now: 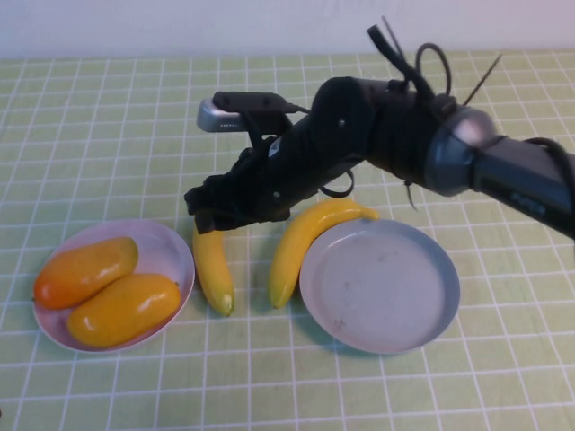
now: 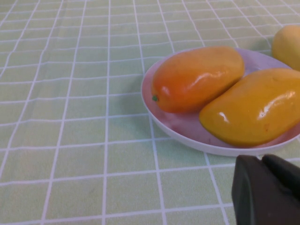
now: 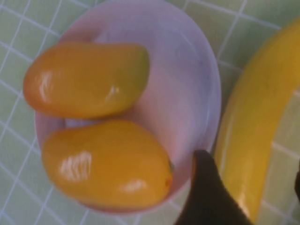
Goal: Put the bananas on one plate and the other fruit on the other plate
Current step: Put another type of fruit in the right plate
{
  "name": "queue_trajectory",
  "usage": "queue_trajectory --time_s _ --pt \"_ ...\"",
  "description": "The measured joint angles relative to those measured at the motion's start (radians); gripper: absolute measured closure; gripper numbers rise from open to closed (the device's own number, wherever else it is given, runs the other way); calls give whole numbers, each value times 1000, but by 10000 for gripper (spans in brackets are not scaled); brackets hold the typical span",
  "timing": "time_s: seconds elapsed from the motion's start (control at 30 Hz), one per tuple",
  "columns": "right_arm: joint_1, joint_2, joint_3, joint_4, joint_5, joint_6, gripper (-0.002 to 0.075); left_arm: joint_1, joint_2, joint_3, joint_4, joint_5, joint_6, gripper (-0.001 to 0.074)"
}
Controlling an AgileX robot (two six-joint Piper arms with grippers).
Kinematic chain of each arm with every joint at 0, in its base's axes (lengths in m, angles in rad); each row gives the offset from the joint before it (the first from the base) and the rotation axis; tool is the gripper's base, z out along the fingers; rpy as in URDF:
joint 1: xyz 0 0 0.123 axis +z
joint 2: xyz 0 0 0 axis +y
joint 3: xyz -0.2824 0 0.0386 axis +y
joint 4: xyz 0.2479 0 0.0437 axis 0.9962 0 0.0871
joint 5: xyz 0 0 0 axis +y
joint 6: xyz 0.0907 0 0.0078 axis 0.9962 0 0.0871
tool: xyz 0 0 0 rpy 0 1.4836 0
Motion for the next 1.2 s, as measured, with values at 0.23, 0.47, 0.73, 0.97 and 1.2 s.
queue_trajectory --time_s 0.23,0.47,0.73,0.97,1.2 --pt "20 181 -207 -72 47 98 367 0 0 0 0 0 0 738" --pt "22 274 -309 -173 112 181 341 0 0 0 0 0 0 738" --pt "22 303 -326 -180 89 213 277 0 0 0 0 0 0 738" --pt "22 311 -326 -183 23 215 260 0 0 0 0 0 0 738" --pt "24 335 -326 -187 29 215 272 0 0 0 0 0 0 738"
